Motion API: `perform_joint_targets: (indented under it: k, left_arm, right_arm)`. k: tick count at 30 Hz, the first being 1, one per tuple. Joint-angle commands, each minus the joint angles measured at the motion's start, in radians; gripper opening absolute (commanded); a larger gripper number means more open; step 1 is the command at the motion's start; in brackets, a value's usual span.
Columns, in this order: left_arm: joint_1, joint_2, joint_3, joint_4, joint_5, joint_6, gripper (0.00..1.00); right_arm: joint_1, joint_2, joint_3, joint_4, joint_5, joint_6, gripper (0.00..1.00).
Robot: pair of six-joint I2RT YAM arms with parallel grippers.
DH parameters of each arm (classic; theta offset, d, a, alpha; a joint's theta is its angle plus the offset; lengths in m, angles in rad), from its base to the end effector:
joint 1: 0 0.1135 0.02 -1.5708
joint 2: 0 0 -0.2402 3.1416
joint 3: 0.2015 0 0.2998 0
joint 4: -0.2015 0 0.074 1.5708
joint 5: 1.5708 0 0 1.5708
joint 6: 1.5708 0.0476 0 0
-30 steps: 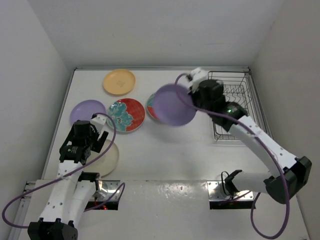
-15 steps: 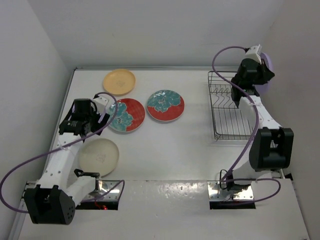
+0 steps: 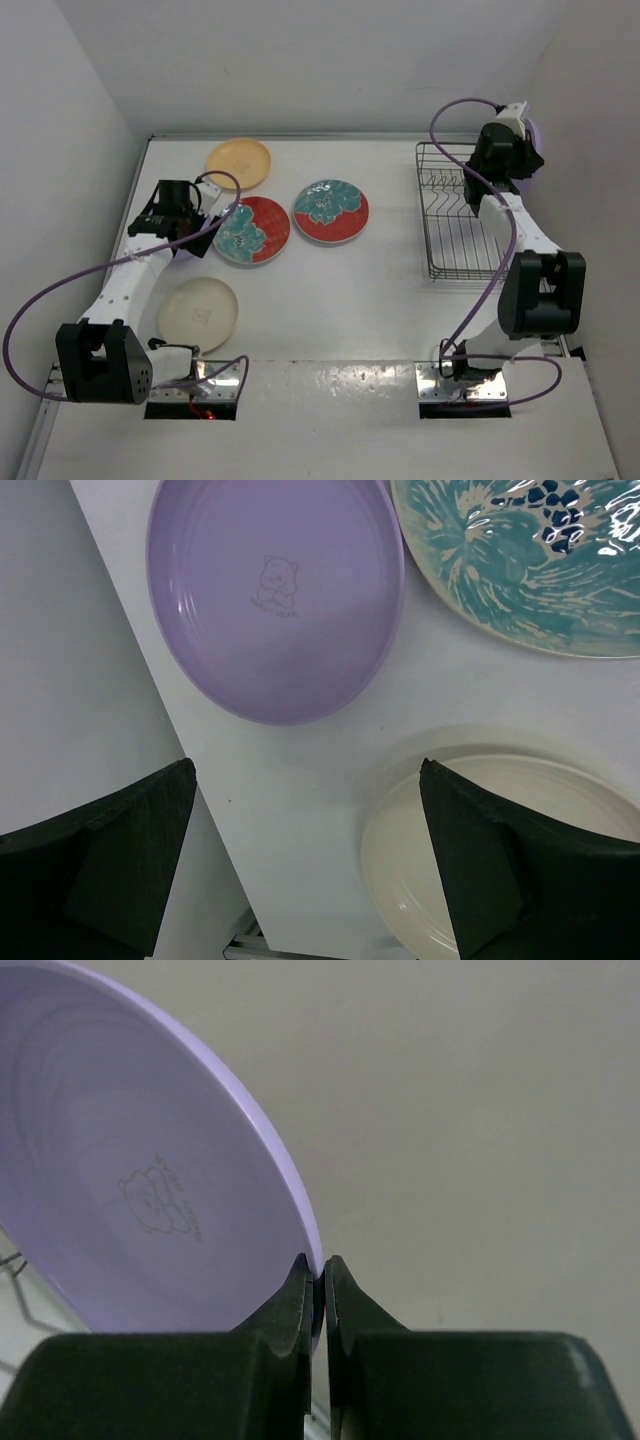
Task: Load the plates into the dish rack
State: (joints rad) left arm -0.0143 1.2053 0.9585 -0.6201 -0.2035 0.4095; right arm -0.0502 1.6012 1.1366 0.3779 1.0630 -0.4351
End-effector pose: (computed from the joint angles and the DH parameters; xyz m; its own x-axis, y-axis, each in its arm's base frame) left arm 0.3118 0.0052 0.2323 -0.7457 0.4007 -0.5323 0.1964 0.8957 0.3990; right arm 0.4110 -0.0623 0.2672 -0.4552 -0.1823 -0.8715 0.7741 0.4026 -0.4885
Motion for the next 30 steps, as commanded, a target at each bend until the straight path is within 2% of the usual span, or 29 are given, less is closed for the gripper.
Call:
perform_joint_targets:
  k: [1,6,10,16,19,23,30]
  left_arm:
    - [-0.009,0.000,0.028,0.011,-0.026,-0.009,0.99]
    - [-0.009,0.000,0.028,0.011,-0.036,-0.009,0.99]
    - [-0.009,0.000,0.028,0.011,-0.036,-0.009,0.99]
    - [-0.009,0.000,0.028,0.011,-0.036,-0.009,0.99]
    - [-0.009,0.000,0.028,0.002,-0.036,-0.009,0.99]
    - [-0.009,0.010,0.037,0.002,-0.045,-0.009,0.99]
    - [-0.009,0.019,0.046,0.002,-0.045,-0.009,0.99]
  right_arm:
    - [-0.010,-0.109,0.003,-0.183,-0.067,0.280,0.00]
    - [-0.013,-0.119,-0.044,-0.149,-0.057,0.234,0.00]
    - [-0.014,-0.097,-0.129,-0.016,-0.026,0.173,0.00]
    - [-0.016,-0.040,-0.123,-0.013,-0.011,0.182,0.00]
    - [-0.014,-0.018,-0.135,0.039,0.018,0.141,0.00]
    - [-0.007,-0.044,-0.144,0.217,0.043,0.029,0.00]
    - [-0.010,-0.078,-0.077,0.259,0.000,-0.044,0.00]
